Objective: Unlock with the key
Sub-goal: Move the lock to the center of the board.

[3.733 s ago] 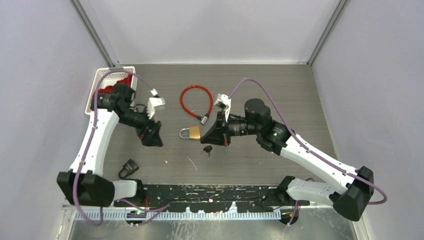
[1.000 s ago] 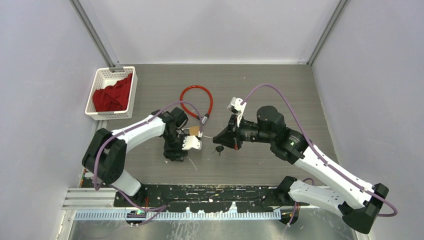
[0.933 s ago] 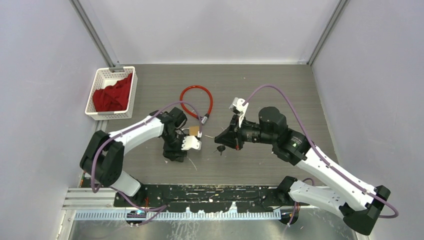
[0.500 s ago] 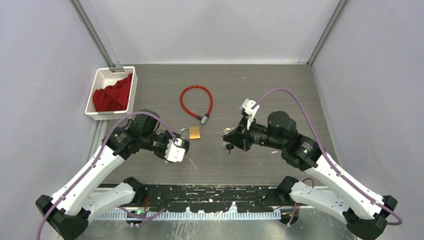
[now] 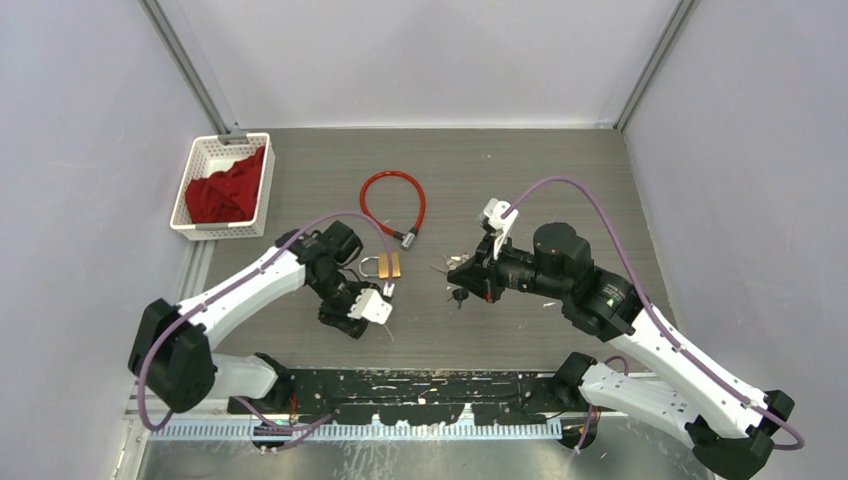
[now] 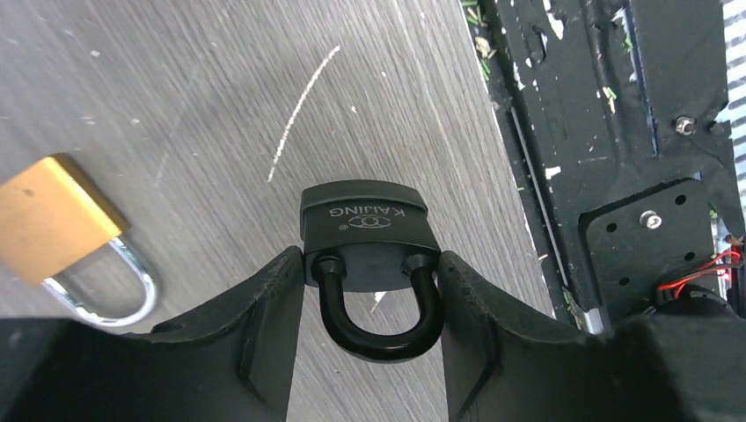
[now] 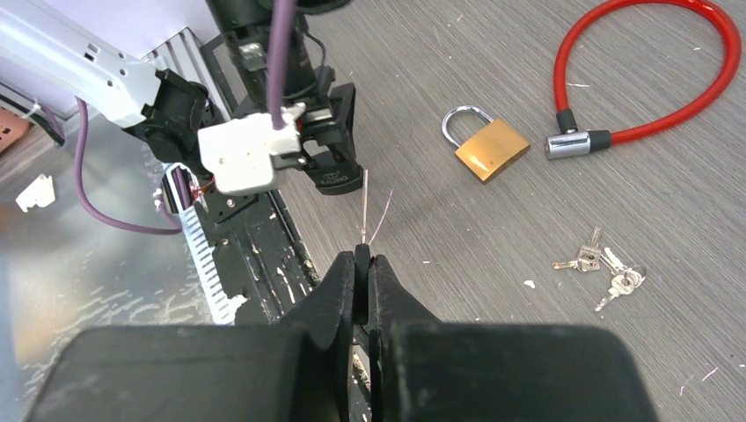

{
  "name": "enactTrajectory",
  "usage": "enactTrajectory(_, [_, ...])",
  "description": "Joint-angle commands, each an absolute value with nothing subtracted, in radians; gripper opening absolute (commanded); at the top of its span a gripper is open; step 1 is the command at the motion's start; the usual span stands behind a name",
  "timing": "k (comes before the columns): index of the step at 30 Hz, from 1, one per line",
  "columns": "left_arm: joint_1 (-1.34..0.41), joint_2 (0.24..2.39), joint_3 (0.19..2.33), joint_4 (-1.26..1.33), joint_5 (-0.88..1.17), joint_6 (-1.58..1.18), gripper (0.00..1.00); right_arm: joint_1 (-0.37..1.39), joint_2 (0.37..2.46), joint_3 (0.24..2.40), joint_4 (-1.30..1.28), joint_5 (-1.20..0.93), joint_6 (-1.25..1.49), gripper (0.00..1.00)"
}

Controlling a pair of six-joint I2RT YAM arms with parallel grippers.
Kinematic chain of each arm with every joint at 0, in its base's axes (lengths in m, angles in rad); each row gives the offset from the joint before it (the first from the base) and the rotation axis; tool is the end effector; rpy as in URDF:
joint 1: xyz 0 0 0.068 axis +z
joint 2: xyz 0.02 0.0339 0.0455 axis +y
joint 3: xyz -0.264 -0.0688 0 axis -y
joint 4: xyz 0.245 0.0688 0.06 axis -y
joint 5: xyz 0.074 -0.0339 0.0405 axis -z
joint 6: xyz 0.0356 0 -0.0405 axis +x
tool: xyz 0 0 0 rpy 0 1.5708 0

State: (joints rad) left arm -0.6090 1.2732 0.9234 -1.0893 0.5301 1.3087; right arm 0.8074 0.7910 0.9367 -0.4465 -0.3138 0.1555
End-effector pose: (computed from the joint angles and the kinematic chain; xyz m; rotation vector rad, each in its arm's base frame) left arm 0.1595 -0.1332 0.2345 2.2940 1.5494 -0.6432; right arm 0.1103 0.1312 0.3642 -0.8425 1.7804 0.9418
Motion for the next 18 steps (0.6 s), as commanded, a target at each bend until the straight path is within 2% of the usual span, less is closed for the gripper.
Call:
enactTrajectory(1, [-0.609, 1.327, 0.953, -1.106, 0.498, 1.307, 0.0, 0.803, 0.794, 0.96, -0.41, -0.31, 0.155, 0.01])
enactTrajectory(9, [-0.541, 1.291, 0.804, -0.974, 0.461, 1.352, 0.0, 0.803, 0.795, 0.974, -0.418, -0.312, 0.153, 0.01])
enactTrajectory(12, [-0.453, 1.308, 0.793, -0.965, 0.478, 1.373, 0.0, 0.802, 0.797, 0.978, -0.42, -0.311, 0.154, 0.01])
enactTrajectory(15, [-0.37, 1.336, 0.785, -0.971, 0.471, 1.415, 0.15, 0.802, 0.802, 0.983, -0.416, -0.312, 0.156, 0.01])
enactTrajectory(18, [-0.298, 1.338, 0.755, -0.969, 0.457, 1.499, 0.22, 0.802, 0.813, 0.992, -0.416, -0.316, 0.156, 0.01])
